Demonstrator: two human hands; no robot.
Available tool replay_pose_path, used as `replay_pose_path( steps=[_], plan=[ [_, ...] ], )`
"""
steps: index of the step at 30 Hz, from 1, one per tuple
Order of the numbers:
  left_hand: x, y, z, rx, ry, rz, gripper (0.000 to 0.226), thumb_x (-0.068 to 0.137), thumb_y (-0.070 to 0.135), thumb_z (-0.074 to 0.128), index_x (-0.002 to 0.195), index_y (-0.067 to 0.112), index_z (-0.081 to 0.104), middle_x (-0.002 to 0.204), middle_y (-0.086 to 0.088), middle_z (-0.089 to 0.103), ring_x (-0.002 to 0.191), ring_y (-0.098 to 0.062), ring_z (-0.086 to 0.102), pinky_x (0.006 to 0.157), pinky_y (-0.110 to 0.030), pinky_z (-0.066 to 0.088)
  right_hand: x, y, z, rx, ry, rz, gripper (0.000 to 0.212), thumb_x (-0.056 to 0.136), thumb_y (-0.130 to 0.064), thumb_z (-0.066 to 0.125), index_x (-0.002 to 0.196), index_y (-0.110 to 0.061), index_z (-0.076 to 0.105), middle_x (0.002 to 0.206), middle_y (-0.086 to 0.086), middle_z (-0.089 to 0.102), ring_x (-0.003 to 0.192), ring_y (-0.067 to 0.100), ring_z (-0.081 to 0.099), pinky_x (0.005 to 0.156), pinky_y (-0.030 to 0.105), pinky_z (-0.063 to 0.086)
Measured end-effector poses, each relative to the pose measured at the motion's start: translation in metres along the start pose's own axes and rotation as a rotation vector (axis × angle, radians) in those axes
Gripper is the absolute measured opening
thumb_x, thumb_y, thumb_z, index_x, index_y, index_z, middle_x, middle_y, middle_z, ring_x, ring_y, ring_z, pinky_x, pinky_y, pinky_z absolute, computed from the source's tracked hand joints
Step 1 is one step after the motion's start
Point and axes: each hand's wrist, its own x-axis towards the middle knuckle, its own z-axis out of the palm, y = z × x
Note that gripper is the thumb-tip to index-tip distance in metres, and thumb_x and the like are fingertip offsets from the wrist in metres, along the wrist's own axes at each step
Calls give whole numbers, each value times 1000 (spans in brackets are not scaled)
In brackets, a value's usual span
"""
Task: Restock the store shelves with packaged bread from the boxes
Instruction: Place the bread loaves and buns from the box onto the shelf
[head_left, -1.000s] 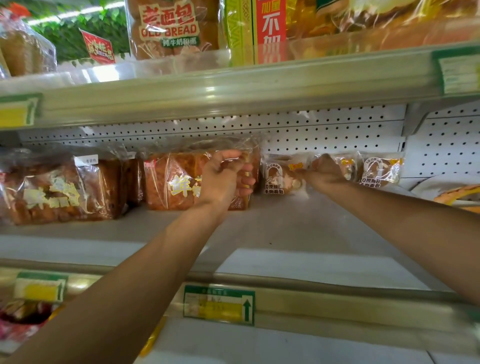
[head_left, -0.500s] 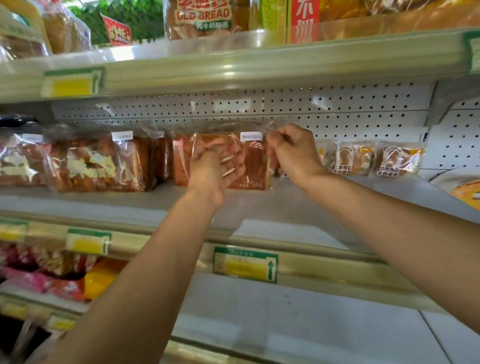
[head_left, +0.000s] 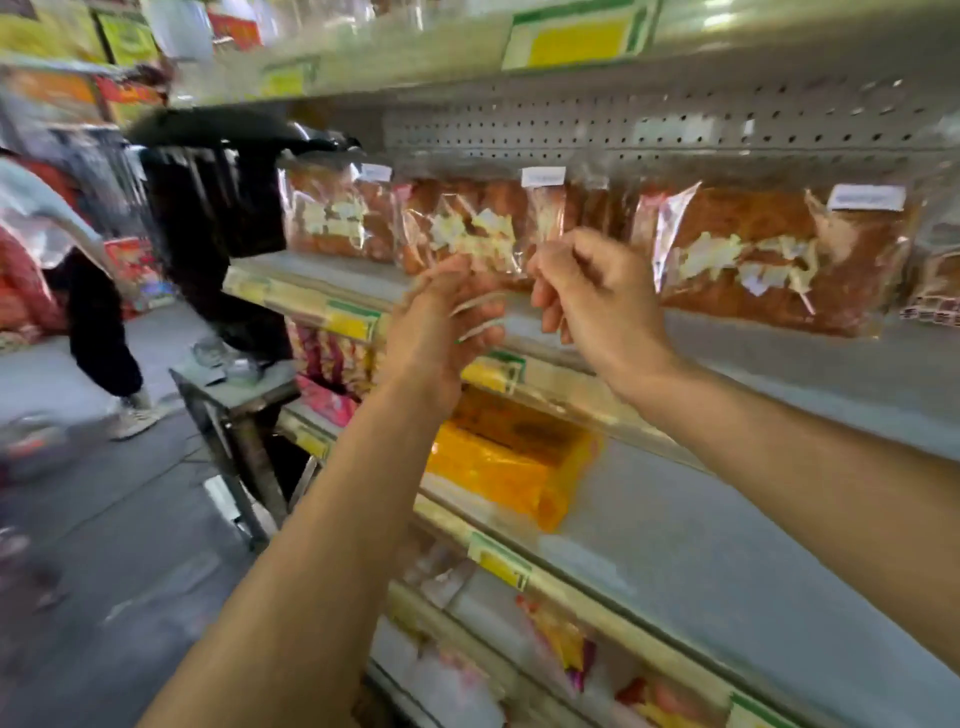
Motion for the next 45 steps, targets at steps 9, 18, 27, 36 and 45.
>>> replay_pose_path(
  steps=[9, 18, 27, 36, 45],
  plan=[
    [30, 14, -210, 89, 280, -132, 16, 100, 18, 49, 109, 14, 62, 74, 3, 66, 59, -9, 59, 49, -20, 50, -27, 54, 214, 104, -220, 101, 31, 94, -21, 52, 69, -3, 55, 63, 21, 58, 54, 22, 52, 55, 40, 41],
    [22, -17, -430, 129, 640, -358, 11, 99, 19, 54, 106, 13, 61, 75, 1, 71, 58, -9, 64, 50, -21, 53, -100, 155, 381, 154, -523, 576, 28, 103, -23, 44, 85, -9, 60, 77, 2, 58, 68, 8, 55, 65, 16, 46],
    [16, -116, -569, -15, 881, -614, 23, 102, 12, 44, 80, 12, 53, 67, -3, 57, 46, -11, 47, 39, -20, 43, -168, 288, 470, -29, -778, 866, 19, 99, -27, 52, 87, -14, 60, 83, 4, 63, 74, 15, 59, 68, 26, 45],
    [32, -259, -689, -17, 1025, -819, 25, 97, 3, 44, 77, 14, 54, 58, -1, 53, 39, -10, 42, 51, -24, 40, -242, 454, 552, -234, -1023, 1086, 12, 92, -14, 63, 103, -14, 60, 98, 14, 67, 86, 27, 64, 65, 27, 48],
    [33, -376, -774, 47, 1028, -964, 17, 101, 13, 44, 109, 11, 59, 71, -1, 61, 42, -9, 54, 58, -31, 52, -310, 570, 595, -348, -1119, 1260, 13, 90, -14, 66, 101, -16, 59, 100, 6, 61, 94, 21, 59, 84, 36, 50]
  ],
)
